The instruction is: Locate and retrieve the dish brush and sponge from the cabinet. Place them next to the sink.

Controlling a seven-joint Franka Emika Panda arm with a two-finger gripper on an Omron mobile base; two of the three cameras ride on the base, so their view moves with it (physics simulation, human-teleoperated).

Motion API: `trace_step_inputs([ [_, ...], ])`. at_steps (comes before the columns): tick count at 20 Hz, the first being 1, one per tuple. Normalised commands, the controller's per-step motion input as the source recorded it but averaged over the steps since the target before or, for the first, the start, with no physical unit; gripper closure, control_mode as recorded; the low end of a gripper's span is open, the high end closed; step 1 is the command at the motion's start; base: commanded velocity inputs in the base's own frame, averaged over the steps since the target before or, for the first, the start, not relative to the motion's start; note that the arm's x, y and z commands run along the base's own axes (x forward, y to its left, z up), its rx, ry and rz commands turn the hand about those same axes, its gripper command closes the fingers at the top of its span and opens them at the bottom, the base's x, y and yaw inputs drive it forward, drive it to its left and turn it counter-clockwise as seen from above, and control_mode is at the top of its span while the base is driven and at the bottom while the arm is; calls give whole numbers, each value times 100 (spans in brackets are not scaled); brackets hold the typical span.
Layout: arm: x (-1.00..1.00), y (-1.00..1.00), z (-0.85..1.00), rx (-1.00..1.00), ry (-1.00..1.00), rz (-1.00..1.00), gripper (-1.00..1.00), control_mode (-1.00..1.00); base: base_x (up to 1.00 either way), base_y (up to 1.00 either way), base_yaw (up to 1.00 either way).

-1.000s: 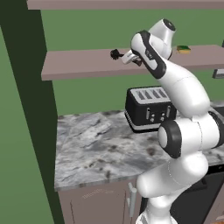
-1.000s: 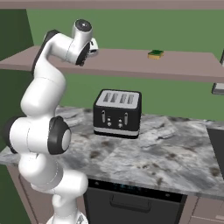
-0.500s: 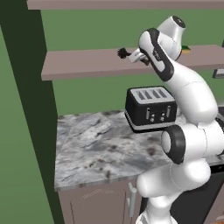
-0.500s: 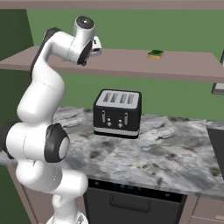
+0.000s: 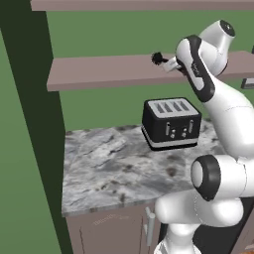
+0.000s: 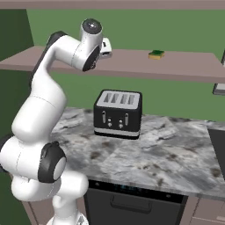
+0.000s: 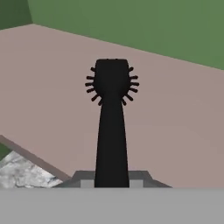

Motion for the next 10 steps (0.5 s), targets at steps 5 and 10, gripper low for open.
trace_step_inputs([
  [5, -18, -64, 12, -7, -2, -17, 100, -100, 0, 0, 0],
  [10, -4, -82, -15, -2, 0, -20, 100, -100, 0, 0, 0],
])
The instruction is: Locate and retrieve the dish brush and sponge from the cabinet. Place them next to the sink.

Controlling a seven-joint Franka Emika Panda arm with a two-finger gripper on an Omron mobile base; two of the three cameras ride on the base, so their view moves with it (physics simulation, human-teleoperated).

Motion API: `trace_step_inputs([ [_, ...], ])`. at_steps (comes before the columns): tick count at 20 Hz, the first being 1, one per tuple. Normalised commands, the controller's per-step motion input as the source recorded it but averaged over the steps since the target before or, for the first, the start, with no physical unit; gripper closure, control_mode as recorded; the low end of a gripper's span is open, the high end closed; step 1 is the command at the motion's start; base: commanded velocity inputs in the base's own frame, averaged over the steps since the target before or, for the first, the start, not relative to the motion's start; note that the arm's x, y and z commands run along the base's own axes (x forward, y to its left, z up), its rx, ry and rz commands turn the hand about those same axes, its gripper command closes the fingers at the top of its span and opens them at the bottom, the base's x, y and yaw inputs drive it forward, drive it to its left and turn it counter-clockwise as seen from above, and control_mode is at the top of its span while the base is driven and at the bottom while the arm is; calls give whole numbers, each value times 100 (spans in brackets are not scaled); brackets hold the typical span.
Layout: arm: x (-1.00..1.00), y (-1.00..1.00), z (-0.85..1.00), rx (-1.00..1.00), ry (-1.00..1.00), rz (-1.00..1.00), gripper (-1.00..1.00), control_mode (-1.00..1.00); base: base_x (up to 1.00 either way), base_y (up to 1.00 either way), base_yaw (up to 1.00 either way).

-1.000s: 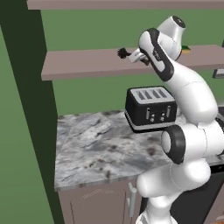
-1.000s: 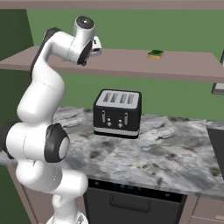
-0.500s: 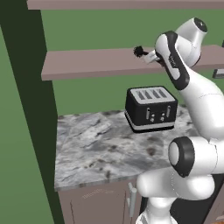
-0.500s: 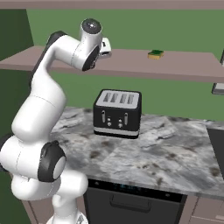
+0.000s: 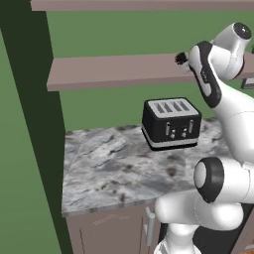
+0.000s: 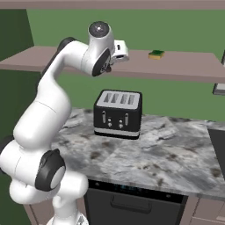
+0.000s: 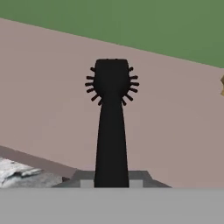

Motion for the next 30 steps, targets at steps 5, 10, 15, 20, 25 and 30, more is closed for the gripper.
trace_step_inputs([
  [5, -6, -83, -18, 0, -1, -19, 100, -100, 0, 0, 0],
  [10, -19, -79, -7, 0, -6, -14, 100, -100, 0, 0, 0],
  [15, -27, -76, -8, 0, -5, -14, 100, -100, 0, 0, 0],
  [20, -24, -80, -13, 0, -5, -14, 100, -100, 0, 0, 0],
  [25, -7, -92, -25, 6, 0, -15, 100, -100, 0, 0, 0],
  [30, -20, -86, -22, 5, 1, -15, 100, -100, 0, 0, 0],
])
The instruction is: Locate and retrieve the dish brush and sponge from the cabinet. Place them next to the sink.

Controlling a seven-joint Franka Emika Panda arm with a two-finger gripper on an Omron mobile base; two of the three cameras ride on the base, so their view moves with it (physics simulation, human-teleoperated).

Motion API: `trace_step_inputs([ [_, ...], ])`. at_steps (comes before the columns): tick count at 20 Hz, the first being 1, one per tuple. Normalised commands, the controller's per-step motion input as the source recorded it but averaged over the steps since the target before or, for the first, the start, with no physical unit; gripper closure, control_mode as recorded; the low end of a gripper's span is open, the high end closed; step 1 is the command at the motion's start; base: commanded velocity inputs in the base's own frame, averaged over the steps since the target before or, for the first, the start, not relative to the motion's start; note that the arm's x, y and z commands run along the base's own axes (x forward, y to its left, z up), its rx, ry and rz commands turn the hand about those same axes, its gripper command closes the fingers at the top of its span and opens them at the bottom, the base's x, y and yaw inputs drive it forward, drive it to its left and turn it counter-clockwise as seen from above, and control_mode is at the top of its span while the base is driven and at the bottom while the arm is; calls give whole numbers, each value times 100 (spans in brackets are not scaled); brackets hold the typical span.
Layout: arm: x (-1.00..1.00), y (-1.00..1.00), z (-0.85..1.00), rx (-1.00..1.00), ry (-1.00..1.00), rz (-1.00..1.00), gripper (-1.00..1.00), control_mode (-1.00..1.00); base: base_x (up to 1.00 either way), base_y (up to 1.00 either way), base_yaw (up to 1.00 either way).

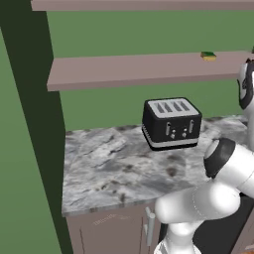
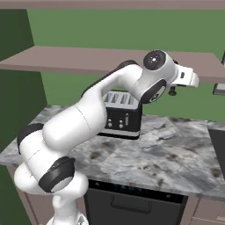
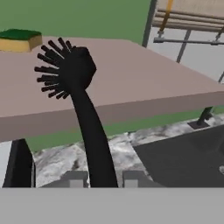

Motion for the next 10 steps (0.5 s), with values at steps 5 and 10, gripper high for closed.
trace_step_inputs([
  [5, -43, -80, -9, 9, 0, -11, 100, -100, 0, 0, 0],
  [10, -49, -78, 18, 8, -9, -3, 100, -100, 0, 0, 0],
])
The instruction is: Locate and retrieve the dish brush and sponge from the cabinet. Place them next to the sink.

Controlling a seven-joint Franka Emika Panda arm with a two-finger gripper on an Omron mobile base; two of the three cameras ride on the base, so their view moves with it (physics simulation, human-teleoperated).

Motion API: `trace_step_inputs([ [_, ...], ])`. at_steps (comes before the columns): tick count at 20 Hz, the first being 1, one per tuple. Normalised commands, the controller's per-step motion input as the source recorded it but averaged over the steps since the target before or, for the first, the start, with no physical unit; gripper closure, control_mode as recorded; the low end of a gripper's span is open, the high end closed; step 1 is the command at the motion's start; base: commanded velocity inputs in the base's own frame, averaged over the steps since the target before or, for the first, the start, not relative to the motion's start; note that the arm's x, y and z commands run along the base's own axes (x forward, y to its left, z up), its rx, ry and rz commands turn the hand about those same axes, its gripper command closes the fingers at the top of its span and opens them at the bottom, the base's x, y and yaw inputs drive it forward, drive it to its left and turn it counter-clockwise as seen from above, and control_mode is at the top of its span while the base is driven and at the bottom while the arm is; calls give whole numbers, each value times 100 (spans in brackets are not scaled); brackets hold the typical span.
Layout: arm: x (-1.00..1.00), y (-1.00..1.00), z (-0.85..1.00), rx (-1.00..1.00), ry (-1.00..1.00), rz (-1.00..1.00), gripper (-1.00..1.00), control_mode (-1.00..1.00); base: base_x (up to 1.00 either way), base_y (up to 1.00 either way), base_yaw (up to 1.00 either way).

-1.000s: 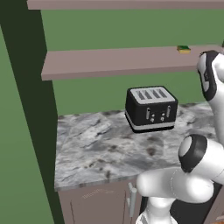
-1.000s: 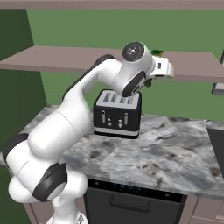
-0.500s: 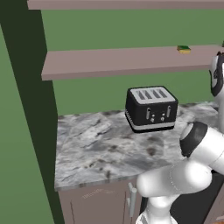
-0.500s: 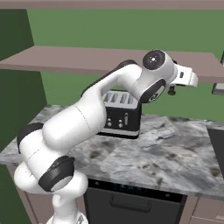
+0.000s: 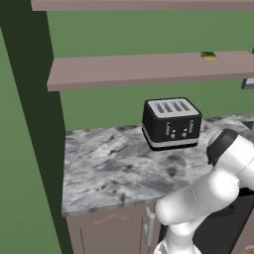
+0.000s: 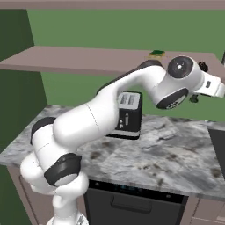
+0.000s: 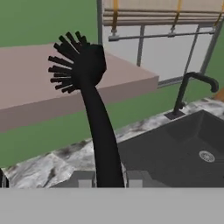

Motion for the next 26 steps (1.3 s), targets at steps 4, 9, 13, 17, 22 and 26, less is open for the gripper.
trace_step_inputs([
  [4, -52, -85, 29, 6, -3, -3, 100, -100, 0, 0, 0],
  [9, -52, -54, -24, -4, 4, 0, 100, -100, 0, 0, 0],
  [13, -28, -25, -54, -12, 15, 0, 100, -100, 0, 0, 0],
  [17, -41, -5, -61, -13, 5, 2, 100, -100, 0, 0, 0],
  [22, -58, 19, -60, -18, 6, 8, 100, -100, 0, 0, 0],
  [26, -57, 44, -70, -13, 8, 9, 100, -100, 0, 0, 0],
])
